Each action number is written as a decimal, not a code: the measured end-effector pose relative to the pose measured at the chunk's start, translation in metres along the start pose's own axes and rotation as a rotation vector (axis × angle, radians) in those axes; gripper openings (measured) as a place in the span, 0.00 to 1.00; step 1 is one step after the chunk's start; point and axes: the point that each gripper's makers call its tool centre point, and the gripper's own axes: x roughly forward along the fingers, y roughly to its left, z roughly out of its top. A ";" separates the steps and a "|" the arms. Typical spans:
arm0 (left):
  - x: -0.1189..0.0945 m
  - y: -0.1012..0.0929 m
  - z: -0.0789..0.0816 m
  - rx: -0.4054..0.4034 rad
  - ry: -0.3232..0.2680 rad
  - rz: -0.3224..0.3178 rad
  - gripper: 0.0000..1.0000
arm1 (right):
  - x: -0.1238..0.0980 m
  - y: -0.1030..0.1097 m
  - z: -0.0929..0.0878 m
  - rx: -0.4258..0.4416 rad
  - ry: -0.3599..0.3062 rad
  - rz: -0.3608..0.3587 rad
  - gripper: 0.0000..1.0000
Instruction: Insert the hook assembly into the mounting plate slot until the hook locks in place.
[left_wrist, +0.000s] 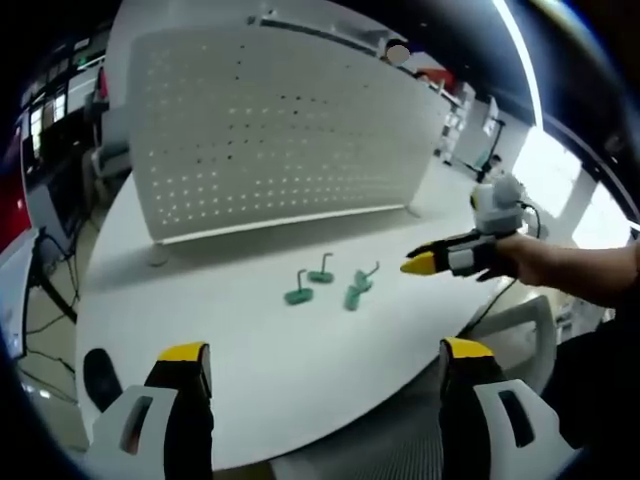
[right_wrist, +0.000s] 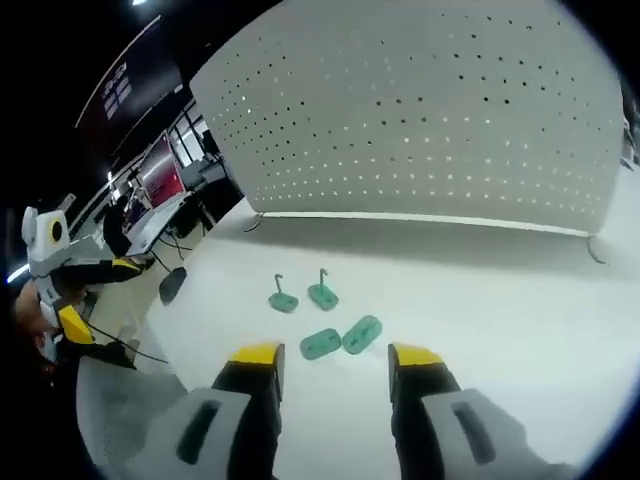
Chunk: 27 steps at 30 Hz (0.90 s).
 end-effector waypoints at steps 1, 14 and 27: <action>0.000 0.000 0.000 -0.002 0.000 0.000 0.96 | 0.004 -0.002 -0.001 0.020 0.005 0.001 0.38; 0.008 0.002 0.002 0.006 0.020 -0.011 0.95 | 0.043 -0.026 -0.015 0.071 0.063 -0.032 0.29; 0.014 0.005 -0.008 -0.007 0.057 -0.013 0.94 | 0.065 -0.027 -0.008 0.168 0.074 -0.030 0.21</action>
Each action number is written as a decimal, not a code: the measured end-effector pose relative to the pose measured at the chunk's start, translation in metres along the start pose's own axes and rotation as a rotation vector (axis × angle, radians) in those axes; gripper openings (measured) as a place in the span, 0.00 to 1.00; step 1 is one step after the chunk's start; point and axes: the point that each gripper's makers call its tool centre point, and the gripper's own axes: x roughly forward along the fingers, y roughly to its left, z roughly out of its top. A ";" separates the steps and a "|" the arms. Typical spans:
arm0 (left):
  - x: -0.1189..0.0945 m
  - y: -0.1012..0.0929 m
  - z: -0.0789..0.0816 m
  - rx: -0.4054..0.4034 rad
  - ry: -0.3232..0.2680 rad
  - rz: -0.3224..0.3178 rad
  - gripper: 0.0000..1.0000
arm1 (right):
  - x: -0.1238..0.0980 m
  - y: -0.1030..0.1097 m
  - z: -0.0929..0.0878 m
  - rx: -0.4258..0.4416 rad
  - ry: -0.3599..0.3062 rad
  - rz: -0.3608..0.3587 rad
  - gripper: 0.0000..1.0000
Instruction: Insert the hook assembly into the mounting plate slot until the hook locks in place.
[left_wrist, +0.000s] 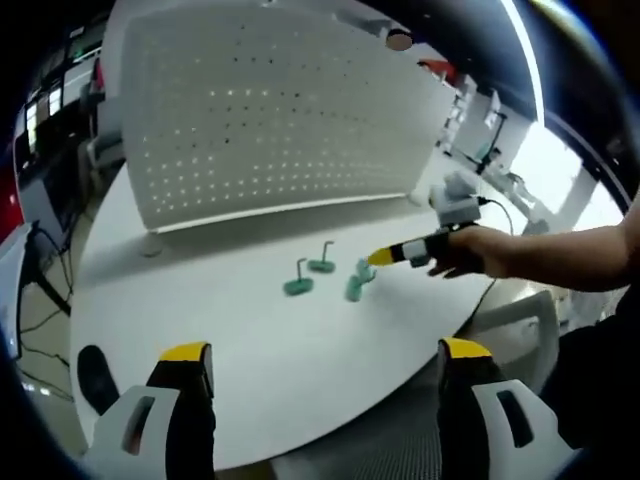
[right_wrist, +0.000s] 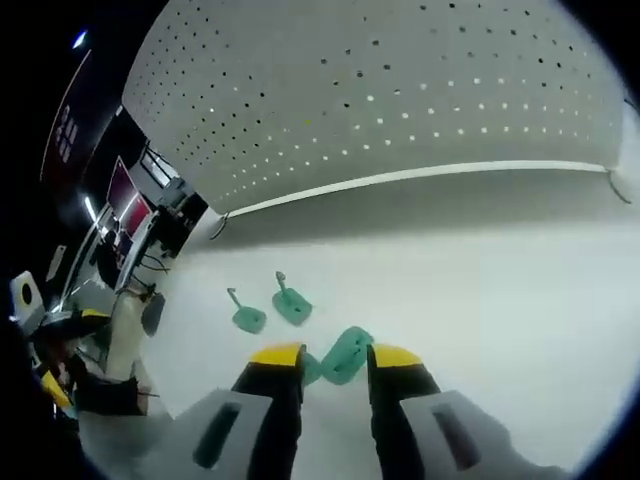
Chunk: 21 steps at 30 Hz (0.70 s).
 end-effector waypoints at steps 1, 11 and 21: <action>0.000 0.000 0.000 -0.002 0.000 -0.001 0.94 | 0.000 -0.003 0.001 -0.002 0.000 -0.026 0.18; -0.002 0.005 -0.005 -0.012 0.009 0.010 0.94 | 0.007 -0.005 -0.003 0.005 0.037 -0.047 0.06; -0.004 0.003 -0.003 -0.012 -0.003 0.011 0.94 | 0.007 -0.007 -0.006 -0.004 0.045 -0.063 0.01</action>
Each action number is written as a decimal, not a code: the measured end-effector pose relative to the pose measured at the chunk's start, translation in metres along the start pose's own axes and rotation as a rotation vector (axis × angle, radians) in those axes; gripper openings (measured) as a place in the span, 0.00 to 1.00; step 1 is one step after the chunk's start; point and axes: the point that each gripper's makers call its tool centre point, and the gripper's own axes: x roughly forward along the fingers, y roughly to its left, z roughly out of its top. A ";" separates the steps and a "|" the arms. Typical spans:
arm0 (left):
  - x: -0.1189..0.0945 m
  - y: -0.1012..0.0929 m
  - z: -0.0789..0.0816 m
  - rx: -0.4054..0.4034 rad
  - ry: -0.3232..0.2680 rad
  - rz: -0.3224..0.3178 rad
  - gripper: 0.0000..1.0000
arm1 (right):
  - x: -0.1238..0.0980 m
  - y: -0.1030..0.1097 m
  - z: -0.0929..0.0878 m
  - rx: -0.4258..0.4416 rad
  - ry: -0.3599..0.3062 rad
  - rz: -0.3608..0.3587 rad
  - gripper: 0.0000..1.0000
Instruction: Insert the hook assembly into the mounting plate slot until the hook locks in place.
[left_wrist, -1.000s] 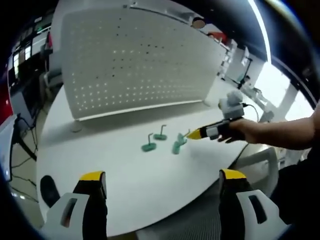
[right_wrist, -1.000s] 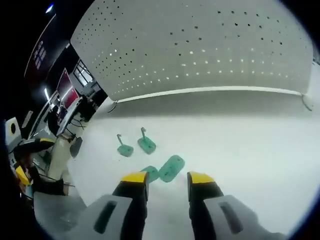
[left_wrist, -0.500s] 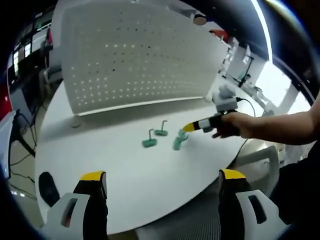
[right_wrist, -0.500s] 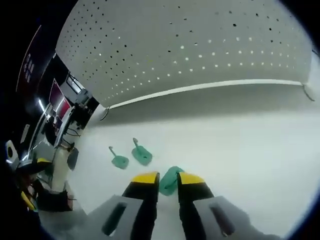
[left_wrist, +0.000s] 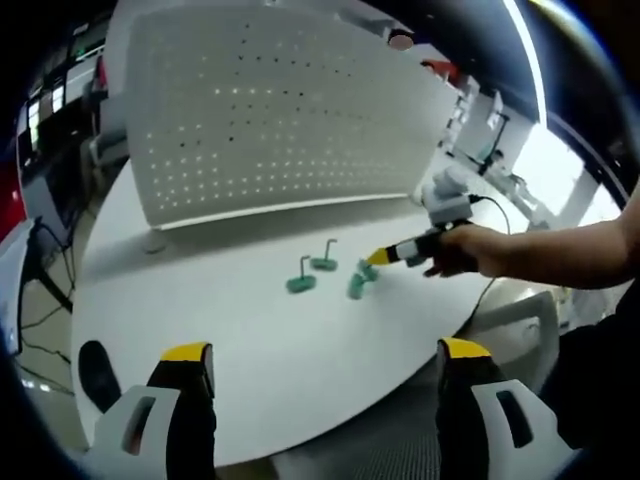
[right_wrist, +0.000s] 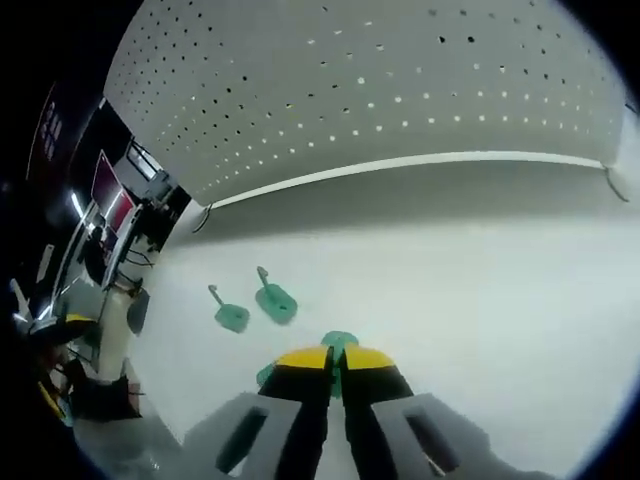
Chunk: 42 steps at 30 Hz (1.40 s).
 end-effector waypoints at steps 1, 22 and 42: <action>0.000 0.000 0.000 0.000 0.001 0.001 0.94 | 0.000 0.000 0.000 -0.003 0.000 0.001 0.01; -0.006 -0.007 0.011 0.018 -0.030 0.009 0.93 | -0.040 0.005 0.036 -0.053 -0.155 -0.011 0.00; -0.004 -0.010 0.052 0.035 -0.094 -0.009 0.90 | -0.128 0.102 0.094 -0.071 -0.423 0.212 0.00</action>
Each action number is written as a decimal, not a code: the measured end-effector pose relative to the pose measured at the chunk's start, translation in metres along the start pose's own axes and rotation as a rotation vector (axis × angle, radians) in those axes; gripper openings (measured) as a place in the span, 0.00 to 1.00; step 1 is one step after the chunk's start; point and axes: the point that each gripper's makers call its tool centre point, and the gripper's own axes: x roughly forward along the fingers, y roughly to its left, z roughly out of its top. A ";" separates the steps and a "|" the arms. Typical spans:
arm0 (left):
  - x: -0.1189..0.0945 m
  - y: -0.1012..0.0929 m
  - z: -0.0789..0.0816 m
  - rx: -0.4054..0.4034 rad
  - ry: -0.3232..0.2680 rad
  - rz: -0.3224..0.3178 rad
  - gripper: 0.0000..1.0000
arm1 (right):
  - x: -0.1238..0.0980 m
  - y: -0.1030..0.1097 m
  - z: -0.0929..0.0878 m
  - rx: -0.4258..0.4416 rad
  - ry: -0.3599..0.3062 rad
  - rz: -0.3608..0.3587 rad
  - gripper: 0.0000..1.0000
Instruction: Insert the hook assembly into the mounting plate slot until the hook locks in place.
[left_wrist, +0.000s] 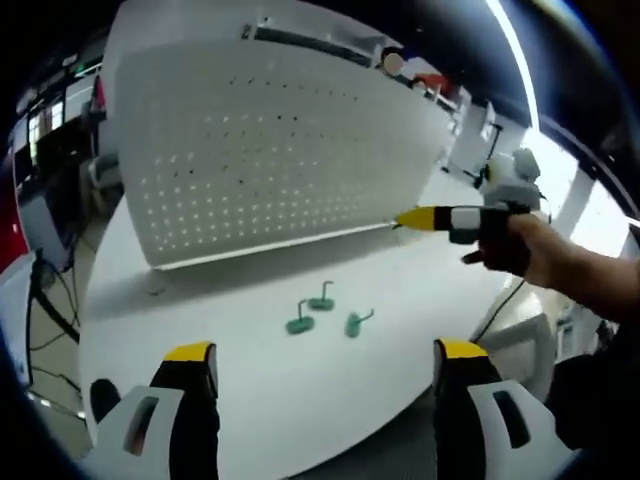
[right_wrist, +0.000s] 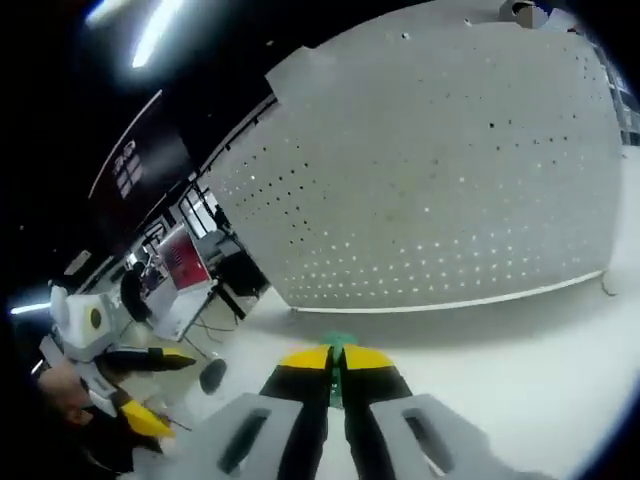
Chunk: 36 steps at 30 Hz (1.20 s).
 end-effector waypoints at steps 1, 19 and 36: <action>0.001 -0.001 0.002 -0.003 -0.003 -0.004 0.90 | -0.001 0.005 0.001 0.005 -0.006 0.008 0.00; 0.016 -0.024 0.027 -0.022 -0.060 -0.105 0.76 | -0.005 0.084 -0.011 0.030 -0.043 0.168 0.00; 0.016 -0.036 0.038 -0.117 -0.099 -0.213 0.33 | -0.002 0.120 -0.015 -0.013 -0.046 0.252 0.00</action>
